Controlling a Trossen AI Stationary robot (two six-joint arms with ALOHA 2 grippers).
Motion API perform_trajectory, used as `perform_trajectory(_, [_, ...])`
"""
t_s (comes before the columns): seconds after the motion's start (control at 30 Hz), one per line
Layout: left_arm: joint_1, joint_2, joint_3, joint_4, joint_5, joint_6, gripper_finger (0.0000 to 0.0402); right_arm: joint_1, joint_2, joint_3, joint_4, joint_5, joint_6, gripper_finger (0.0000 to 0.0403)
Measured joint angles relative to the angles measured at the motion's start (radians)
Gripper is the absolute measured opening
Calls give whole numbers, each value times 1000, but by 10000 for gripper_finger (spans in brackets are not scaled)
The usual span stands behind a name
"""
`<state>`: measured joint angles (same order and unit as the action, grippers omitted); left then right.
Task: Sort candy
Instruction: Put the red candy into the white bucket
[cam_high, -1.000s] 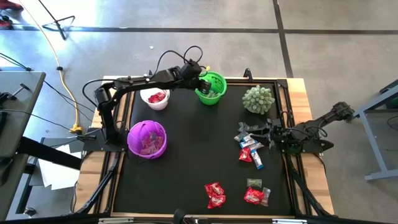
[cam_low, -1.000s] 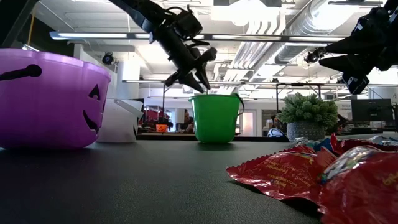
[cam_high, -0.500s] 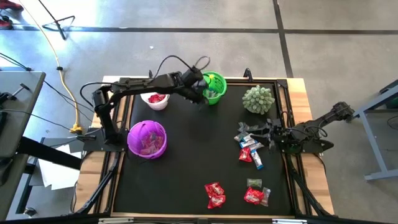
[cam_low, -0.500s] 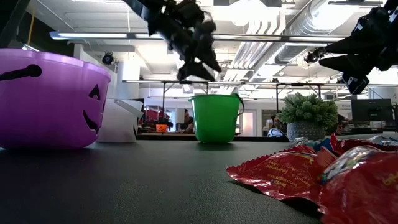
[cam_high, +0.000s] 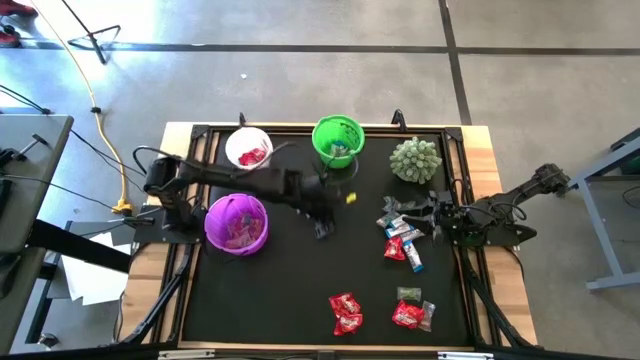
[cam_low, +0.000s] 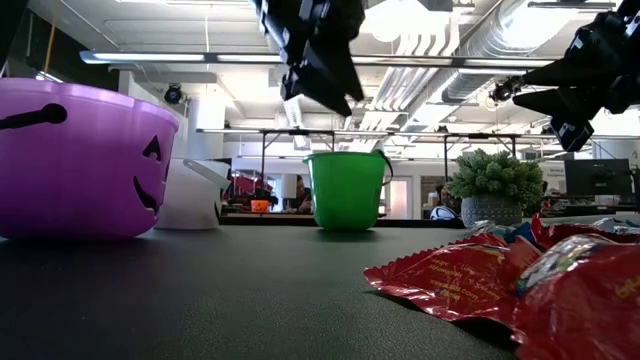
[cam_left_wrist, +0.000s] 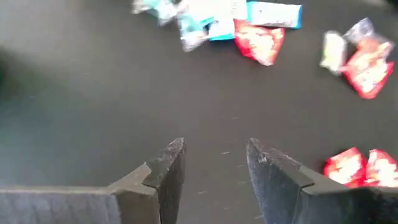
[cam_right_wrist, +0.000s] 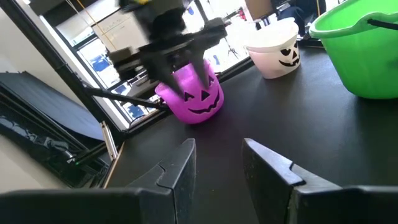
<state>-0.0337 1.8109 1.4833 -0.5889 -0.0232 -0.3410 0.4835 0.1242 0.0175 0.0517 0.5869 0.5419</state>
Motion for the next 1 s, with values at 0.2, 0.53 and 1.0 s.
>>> perform_trajectory(0.2, [-145, 29, 2, 82, -16, -116, 159, 0, 0, 0, 0, 0, 0, 126])
perform_trajectory(0.53, [-317, 148, -1, 208, -105, -39, 159, 0, 14, 0, -1, 1, 0, 126])
perform_trajectory(1.0, [-387, 342, 0, 439, -9, -50, 159, 0, 29, 0, 0, -1, 0, 126])
